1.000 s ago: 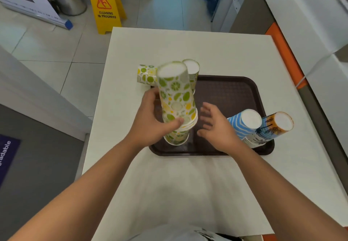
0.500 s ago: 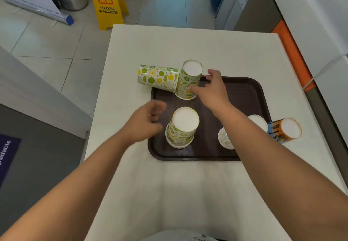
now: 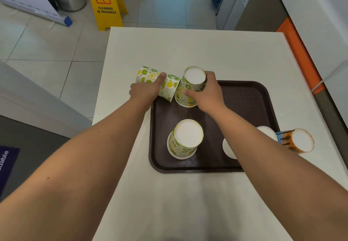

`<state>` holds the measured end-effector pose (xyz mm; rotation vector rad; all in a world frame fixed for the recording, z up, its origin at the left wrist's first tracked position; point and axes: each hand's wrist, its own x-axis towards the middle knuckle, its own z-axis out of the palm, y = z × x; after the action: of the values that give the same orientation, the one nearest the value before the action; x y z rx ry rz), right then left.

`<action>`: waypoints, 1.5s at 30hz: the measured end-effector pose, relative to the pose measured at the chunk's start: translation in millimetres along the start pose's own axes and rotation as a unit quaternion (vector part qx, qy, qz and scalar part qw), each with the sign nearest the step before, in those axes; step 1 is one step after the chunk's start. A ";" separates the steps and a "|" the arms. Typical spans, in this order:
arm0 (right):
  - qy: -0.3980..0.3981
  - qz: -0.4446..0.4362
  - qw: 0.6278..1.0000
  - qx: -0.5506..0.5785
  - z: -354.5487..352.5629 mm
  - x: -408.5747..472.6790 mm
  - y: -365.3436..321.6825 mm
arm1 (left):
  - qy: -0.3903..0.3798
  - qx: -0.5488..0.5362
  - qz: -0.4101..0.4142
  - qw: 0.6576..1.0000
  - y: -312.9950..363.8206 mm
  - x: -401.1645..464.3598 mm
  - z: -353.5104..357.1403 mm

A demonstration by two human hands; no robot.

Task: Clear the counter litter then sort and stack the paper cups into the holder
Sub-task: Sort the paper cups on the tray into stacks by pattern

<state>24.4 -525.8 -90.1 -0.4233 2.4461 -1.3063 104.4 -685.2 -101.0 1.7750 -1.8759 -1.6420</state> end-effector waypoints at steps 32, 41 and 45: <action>-0.048 -0.058 0.997 0.029 -22.4 -162.1 18.3 | -0.105 -0.179 0.443 0.872 -49.5 -167.6 -73.6; -0.070 -0.017 0.997 0.037 -18.3 -162.4 45.8 | -0.123 -0.062 0.454 0.880 -85.9 -161.5 -53.4; -0.081 0.005 0.996 0.049 -18.1 -164.5 50.8 | -0.142 0.027 0.468 0.872 -100.9 -147.6 -45.0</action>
<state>159.5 -418.0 -98.4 -0.4708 2.2393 -1.3262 249.8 -576.5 -68.6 0.4040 -2.3288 -1.4503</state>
